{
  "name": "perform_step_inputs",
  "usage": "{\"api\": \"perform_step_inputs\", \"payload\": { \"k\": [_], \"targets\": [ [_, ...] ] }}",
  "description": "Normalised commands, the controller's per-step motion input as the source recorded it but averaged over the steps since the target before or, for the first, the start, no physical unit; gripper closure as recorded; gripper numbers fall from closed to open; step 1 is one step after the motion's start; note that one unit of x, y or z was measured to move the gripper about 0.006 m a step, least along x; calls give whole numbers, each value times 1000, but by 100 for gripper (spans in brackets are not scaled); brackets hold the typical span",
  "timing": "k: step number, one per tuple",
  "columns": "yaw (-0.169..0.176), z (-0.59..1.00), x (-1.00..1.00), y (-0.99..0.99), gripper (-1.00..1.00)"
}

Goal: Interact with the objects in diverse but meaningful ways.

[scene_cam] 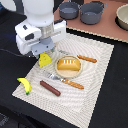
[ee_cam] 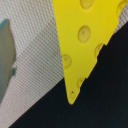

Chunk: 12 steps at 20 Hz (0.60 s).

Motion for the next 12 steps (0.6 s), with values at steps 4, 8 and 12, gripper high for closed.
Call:
{"api": "perform_step_inputs", "payload": {
  "k": [4, 8, 12],
  "targets": [
    [22, 731, -255, -691, -100],
    [0, 519, -243, -909, -100],
    [1, 301, -119, -981, -100]
  ]
}}
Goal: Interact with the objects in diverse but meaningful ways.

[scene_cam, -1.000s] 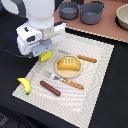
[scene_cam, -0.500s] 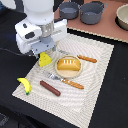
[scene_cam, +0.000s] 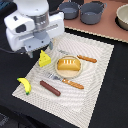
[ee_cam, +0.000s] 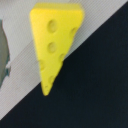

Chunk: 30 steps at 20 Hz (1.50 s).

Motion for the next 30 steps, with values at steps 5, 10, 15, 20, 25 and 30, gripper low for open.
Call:
{"api": "perform_step_inputs", "payload": {
  "k": [5, 10, 15, 20, 25, 30],
  "targets": [
    [146, -62, 0, -770, -100],
    [171, -61, 22, -708, -100],
    [47, -62, 256, -638, -100],
    [0, -137, 372, -405, -100],
    [0, -198, 318, -204, -100],
    [1, -307, 128, -170, -100]
  ]
}}
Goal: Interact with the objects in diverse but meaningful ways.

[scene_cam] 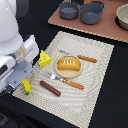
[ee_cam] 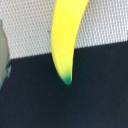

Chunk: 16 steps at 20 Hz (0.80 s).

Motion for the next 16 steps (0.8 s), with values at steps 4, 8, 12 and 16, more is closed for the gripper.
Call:
{"api": "perform_step_inputs", "payload": {
  "k": [4, 8, 12, 16],
  "targets": [
    [1, -296, 5, -171, -100],
    [0, -180, 25, -164, -100],
    [0, -4, 79, -196, 100],
    [0, 0, 50, -220, 100]
  ]
}}
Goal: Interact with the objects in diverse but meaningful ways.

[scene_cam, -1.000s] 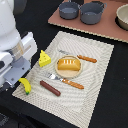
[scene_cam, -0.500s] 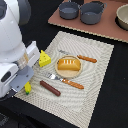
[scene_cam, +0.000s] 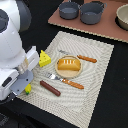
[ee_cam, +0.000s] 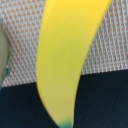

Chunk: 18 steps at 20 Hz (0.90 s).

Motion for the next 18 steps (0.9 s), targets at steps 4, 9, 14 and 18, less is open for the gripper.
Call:
{"api": "perform_step_inputs", "payload": {
  "k": [4, 9, 14, 18],
  "targets": [
    [0, -16, 6, -239, 100],
    [1, 113, 81, -162, 100],
    [0, 819, 178, 106, 100],
    [29, 1000, 376, 449, 100]
  ]
}}
